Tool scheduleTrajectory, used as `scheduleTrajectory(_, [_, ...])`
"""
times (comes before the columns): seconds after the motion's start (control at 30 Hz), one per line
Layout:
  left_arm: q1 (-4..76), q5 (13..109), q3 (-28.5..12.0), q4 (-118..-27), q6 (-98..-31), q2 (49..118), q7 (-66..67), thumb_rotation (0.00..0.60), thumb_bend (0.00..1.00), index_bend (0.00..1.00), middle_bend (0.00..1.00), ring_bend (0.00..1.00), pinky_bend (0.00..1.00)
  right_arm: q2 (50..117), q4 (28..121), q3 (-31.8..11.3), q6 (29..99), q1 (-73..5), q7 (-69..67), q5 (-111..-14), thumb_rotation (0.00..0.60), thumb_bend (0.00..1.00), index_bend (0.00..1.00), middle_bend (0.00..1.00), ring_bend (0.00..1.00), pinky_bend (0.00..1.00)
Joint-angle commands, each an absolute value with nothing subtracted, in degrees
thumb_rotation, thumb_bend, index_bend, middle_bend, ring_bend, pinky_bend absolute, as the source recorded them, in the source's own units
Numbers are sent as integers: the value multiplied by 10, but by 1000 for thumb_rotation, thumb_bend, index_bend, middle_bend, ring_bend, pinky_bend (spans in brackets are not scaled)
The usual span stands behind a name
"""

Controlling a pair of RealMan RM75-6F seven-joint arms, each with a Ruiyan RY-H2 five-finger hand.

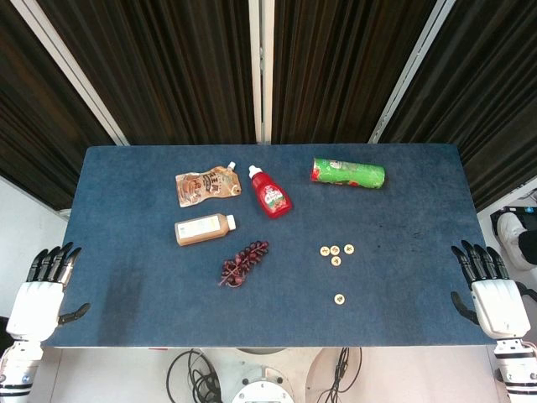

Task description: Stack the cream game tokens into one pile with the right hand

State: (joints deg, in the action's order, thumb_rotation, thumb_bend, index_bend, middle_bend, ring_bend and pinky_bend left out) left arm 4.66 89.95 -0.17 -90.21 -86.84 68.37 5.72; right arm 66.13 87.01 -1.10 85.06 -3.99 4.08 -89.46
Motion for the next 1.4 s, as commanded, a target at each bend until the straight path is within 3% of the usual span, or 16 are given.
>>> scheduleTrajectory(0.03, [47,896,-2,-903,-865,684,58,600,110,0,0,0,0,663,869,-10,848,-40,41,-894,600,274,0,0,0,0])
scheduleTrajectory(0.77, [43,903,3,-909,-869,681,57,600,110,0,0,0,0,655,874,-12,809,-68,56,-900,600,274,0,0,0,0])
scheduleTrajectory(1.1, [45,903,4,-907,-863,687,58,600,110,0,0,0,0,656,911,-6,695,-149,111,-931,600,271,0,0,0,0])
scheduleTrajectory(1.4, [42,897,6,-906,-861,692,63,600,110,0,0,0,0,717,908,-38,605,-212,167,-870,600,268,49,0,0,0])
